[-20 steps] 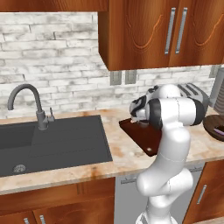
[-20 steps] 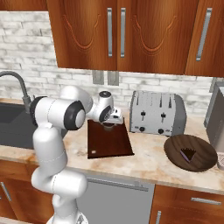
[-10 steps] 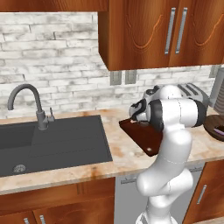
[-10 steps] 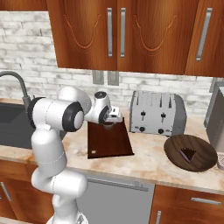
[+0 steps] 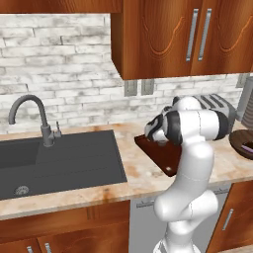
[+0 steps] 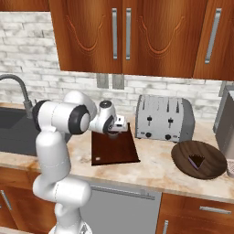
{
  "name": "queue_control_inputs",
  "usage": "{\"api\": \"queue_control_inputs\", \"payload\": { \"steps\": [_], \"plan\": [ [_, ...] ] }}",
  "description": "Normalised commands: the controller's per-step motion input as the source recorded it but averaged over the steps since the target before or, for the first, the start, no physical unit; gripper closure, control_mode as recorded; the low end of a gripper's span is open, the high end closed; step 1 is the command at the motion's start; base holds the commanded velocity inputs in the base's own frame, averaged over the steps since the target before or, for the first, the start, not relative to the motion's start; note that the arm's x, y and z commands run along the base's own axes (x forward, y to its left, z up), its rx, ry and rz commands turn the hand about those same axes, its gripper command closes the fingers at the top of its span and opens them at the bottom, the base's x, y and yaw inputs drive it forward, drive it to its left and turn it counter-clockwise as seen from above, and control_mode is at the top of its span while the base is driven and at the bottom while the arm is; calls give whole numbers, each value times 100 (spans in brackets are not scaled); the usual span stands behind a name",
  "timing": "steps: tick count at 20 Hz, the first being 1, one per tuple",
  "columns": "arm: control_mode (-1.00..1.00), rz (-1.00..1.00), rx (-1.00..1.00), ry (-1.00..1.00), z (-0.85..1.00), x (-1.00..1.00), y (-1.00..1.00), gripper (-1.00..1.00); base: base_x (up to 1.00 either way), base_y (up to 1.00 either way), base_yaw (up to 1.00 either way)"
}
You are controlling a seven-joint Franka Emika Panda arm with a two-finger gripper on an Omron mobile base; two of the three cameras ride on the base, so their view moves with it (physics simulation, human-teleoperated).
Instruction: Place the bowl with cake and the cupcake onto the tray.
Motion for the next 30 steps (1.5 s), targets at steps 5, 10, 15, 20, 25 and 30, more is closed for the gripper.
{"api": "queue_control_inputs", "payload": {
  "steps": [5,10,15,20,25,30],
  "plan": [
    [-100,3,0,-1,-19,0,9,-100,0,0,0],
    [-100,1,0,-1,0,29,2,-100,0,0,0],
    [-100,0,-3,-2,-1,56,0,-100,0,0,0],
    [-100,0,-8,-5,-9,49,0,-100,0,0,0],
    [-100,0,-10,-10,-13,8,2,-100,0,0,0],
    [-100,0,-9,-17,-1,-5,4,-100,0,0,0]
  ]
}}
